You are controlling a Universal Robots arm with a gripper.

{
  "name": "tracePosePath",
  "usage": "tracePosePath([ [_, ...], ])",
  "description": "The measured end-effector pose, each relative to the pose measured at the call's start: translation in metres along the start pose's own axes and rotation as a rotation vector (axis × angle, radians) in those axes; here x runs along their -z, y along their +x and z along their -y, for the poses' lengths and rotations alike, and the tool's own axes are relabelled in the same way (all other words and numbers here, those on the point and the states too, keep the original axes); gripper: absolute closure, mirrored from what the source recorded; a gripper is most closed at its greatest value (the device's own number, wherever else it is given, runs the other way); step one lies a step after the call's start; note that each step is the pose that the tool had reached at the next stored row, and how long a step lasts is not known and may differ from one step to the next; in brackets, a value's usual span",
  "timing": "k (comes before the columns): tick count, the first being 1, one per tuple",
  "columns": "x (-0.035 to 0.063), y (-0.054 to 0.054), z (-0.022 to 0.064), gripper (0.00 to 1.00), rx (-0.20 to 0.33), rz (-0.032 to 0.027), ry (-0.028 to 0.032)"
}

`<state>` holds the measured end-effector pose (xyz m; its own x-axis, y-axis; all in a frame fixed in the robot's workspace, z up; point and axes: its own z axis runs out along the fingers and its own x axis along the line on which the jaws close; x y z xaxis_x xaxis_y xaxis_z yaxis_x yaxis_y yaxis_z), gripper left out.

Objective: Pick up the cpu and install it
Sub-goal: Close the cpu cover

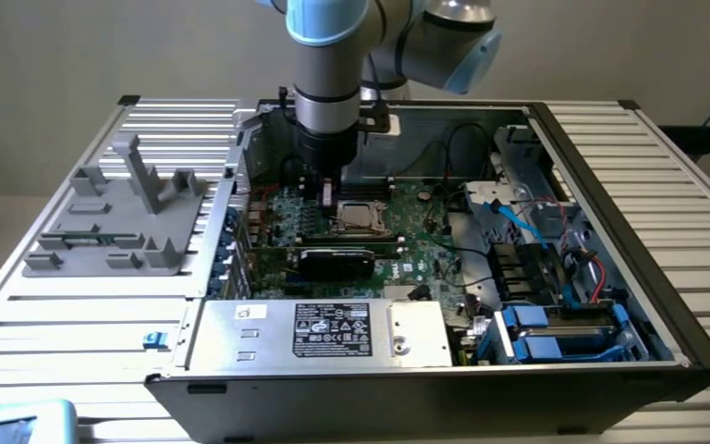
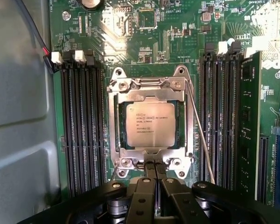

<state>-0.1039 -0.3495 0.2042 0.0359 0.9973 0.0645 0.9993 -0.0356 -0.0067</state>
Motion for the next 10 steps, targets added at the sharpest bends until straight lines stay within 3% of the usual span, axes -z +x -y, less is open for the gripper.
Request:
tracePosePath([
  [5, 0.0037, 0.0, 0.0103, 0.89, 0.0, 0.0, 0.0],
  [10, 0.0193, 0.0, 0.0215, 0.89, 0.0, 0.0, -0.0002],
])
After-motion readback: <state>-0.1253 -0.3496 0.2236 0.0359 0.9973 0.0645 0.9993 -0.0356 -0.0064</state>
